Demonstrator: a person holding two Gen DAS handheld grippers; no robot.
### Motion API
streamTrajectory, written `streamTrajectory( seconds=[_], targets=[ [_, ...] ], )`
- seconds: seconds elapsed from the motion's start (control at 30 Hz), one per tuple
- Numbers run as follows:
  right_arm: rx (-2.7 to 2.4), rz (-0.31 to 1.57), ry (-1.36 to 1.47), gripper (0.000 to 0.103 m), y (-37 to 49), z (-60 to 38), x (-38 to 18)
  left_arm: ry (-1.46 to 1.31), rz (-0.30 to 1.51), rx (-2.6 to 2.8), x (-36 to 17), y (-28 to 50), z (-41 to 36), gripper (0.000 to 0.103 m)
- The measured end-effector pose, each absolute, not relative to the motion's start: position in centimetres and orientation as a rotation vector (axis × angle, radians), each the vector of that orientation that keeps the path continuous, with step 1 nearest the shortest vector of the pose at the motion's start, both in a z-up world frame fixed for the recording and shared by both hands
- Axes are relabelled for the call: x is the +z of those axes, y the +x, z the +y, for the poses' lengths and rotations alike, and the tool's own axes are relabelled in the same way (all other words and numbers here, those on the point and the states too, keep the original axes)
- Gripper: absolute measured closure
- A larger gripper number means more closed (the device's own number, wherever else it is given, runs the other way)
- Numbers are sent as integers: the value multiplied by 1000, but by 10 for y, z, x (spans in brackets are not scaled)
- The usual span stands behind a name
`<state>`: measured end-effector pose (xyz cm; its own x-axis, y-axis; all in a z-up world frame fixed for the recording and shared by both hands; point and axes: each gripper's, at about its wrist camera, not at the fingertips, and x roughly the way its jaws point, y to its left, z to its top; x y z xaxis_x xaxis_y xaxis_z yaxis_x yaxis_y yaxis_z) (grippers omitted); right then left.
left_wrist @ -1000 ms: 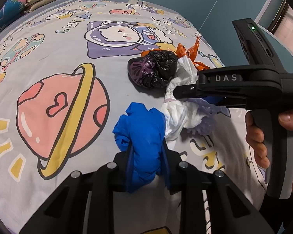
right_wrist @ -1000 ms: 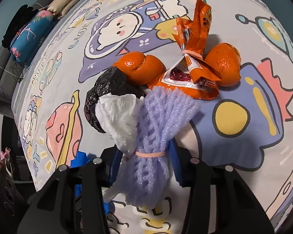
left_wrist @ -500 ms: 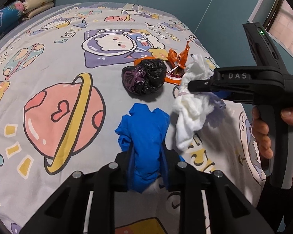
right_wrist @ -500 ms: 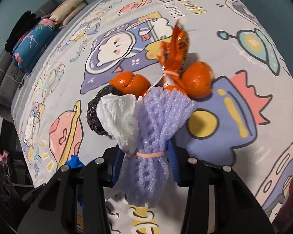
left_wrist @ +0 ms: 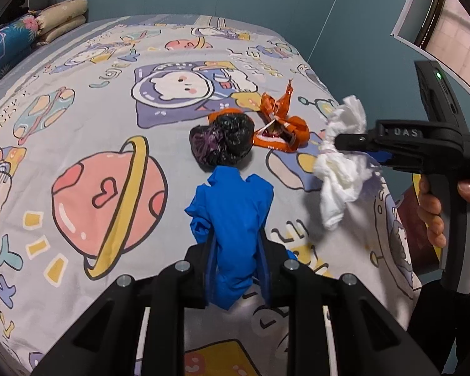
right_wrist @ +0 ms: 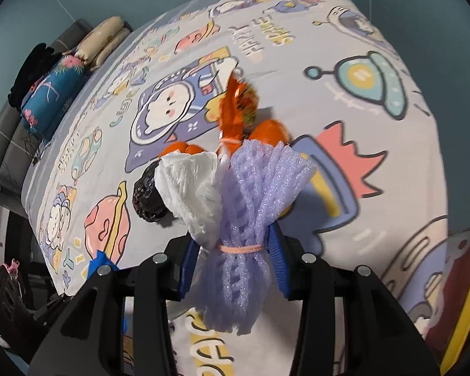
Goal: Collect trash
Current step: 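Carry the blue glove and tissue with mesh sleeve over the bin with both tools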
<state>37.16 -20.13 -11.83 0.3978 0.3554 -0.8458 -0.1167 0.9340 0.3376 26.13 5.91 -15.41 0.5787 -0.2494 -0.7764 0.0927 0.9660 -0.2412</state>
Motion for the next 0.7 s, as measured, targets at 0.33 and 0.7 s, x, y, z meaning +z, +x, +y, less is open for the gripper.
streamTrajectory(
  seconds=[0.33,0.7],
  targets=[
    [265,1074,293,63,358,-253,-98,-145,910,-205,-132,258,42,82],
    [233,1002,331,63,327,-310,-68,-116,874,-237,-105,257,10,82]
  ],
)
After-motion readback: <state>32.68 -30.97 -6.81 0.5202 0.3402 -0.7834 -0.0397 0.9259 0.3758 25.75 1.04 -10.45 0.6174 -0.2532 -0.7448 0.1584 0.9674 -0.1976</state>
